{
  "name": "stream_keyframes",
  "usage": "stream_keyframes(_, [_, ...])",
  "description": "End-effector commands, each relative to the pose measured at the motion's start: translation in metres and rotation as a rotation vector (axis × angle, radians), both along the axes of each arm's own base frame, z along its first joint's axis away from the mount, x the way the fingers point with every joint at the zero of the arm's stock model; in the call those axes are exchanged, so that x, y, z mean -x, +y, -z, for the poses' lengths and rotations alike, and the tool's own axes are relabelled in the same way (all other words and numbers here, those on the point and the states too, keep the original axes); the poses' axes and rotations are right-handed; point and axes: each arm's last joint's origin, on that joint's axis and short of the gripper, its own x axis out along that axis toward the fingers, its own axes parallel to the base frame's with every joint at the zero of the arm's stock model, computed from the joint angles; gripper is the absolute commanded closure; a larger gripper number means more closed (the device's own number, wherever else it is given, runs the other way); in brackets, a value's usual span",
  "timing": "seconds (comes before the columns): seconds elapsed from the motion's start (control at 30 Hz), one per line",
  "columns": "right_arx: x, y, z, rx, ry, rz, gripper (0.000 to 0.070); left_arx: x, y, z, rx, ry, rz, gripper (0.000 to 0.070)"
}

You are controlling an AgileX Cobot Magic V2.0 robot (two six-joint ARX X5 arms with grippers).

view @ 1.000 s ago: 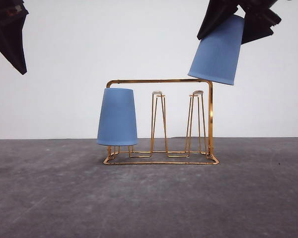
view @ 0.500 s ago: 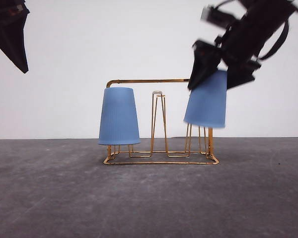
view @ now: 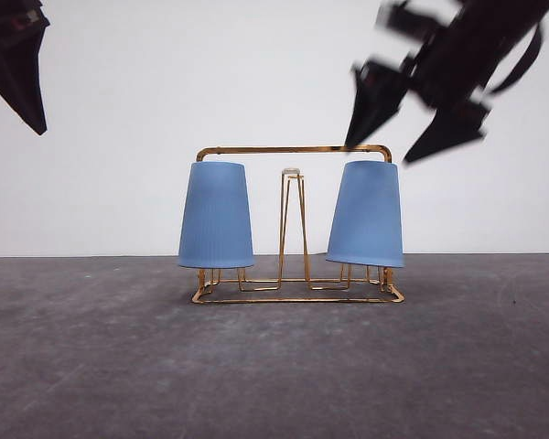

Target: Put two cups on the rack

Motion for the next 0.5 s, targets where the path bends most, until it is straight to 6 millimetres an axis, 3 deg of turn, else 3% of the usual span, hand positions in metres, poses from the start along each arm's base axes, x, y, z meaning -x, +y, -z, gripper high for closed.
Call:
stream_keyframes(0.0, [0.009,-0.004,-0.014,-0.007,-0.017,0.023,0.0072,-0.004,0.003,-0.003,0.007,-0.020,-0.018,0.0108])
stream_keyframes(0.1, [0.030,-0.017,-0.030,0.010,-0.045,0.077,0.0075,-0.005,0.010,-0.003,0.006,-0.024,-0.045,0.0108])
stream_keyframes(0.23, [0.064,-0.035,-0.034,0.035,-0.083,0.167,0.0076,-0.005,0.016,-0.002,-0.005,-0.014,-0.062,0.0108])
stream_keyframes(0.47, [0.117,-0.064,0.002,0.049,-0.058,0.299,0.0091,-0.005,0.017,-0.002,0.011,-0.011,-0.047,0.0108])
